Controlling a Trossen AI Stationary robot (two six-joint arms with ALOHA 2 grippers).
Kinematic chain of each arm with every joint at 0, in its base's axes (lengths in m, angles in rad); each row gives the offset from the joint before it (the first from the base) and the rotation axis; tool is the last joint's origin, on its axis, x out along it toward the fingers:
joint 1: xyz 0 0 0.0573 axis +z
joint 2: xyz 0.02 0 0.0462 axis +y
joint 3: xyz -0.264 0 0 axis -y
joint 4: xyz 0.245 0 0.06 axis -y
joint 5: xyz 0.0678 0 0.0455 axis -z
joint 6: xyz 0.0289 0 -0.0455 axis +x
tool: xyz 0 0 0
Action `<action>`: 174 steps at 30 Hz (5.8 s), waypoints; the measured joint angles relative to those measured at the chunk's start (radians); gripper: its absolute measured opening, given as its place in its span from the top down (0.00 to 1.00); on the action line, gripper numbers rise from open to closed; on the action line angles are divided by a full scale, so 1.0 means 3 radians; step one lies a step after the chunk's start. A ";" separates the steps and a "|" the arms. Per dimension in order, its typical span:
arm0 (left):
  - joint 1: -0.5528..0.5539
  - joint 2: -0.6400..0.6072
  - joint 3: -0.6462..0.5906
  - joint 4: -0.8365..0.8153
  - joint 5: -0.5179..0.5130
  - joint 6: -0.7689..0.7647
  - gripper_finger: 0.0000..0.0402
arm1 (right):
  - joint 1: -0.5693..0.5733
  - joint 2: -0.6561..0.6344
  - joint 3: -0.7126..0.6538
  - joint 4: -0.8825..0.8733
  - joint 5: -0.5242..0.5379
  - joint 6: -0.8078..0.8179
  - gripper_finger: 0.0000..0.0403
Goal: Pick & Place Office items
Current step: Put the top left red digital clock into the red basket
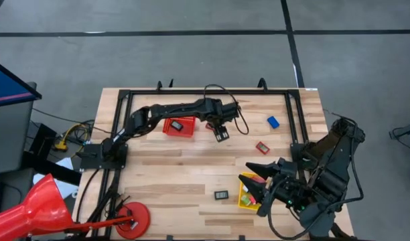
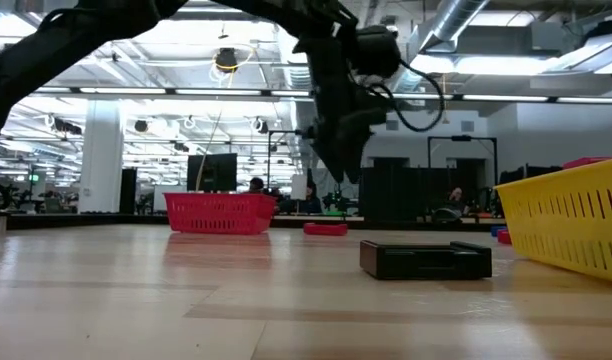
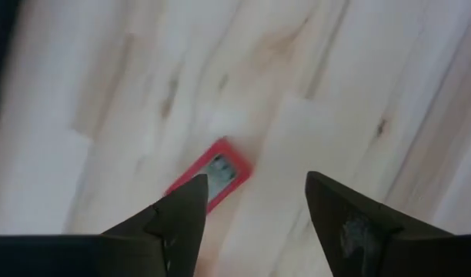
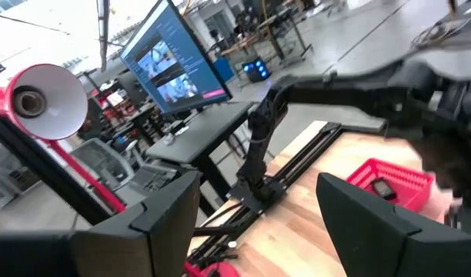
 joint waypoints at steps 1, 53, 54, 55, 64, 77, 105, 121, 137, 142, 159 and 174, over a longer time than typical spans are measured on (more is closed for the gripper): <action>-0.0009 0.0037 -0.0001 0.0069 0.0002 -0.0040 0.46 | 0.0000 0.0018 0.0000 -0.0013 0.0030 0.0001 0.37; 0.0311 0.0413 -0.0179 0.0533 0.1048 -0.2063 0.46 | 0.0297 0.0095 0.0001 0.0312 0.0176 0.0114 0.37; 0.0298 0.0411 -0.0181 0.0501 0.0972 -0.2083 0.46 | 0.0307 0.0109 0.0001 0.0347 0.0189 0.0098 0.37; 0.0286 0.0407 -0.0180 0.0504 0.0935 -0.2090 0.46 | 0.0321 0.0128 0.0001 0.0362 0.0208 0.0091 0.37; 0.0144 0.0192 -0.0173 0.0503 0.0733 -0.2064 0.48 | 0.0397 0.0248 0.0000 0.0422 0.0386 0.0115 0.37; 0.0237 0.0145 -0.0223 0.0068 0.0640 -0.1752 0.73 | 0.0418 0.0246 0.0000 0.0451 0.0445 0.0089 0.37; -0.0878 -0.1749 -0.0776 -0.0430 0.0119 -0.1655 0.74 | 0.0399 0.0229 0.0000 0.0380 0.0313 0.0080 0.37; -0.1807 -0.3773 -0.3289 0.0882 -0.0909 -0.3058 0.74 | -0.1333 0.0018 -0.0016 -0.1877 -0.1874 0.1203 0.37; -0.2159 -0.4012 -0.3737 0.1624 -0.1189 -0.2971 0.74 | -0.3621 0.0331 -0.1317 -0.0199 -0.3913 -0.0160 0.40; -0.2212 -0.4039 -0.3738 0.1572 -0.1221 -0.2966 0.74 | -0.3800 0.0714 -0.1470 0.0130 -0.4276 -0.0786 0.42; -0.2208 -0.4192 -0.3737 0.1587 -0.1180 -0.2999 0.74 | -0.3787 0.1296 -0.1249 -0.0006 -0.3836 -0.1840 0.41; -0.2145 -0.4251 -0.3736 0.1702 -0.1051 -0.3146 0.74 | -0.3844 0.1337 -0.1251 0.0256 -0.4077 -0.1904 0.41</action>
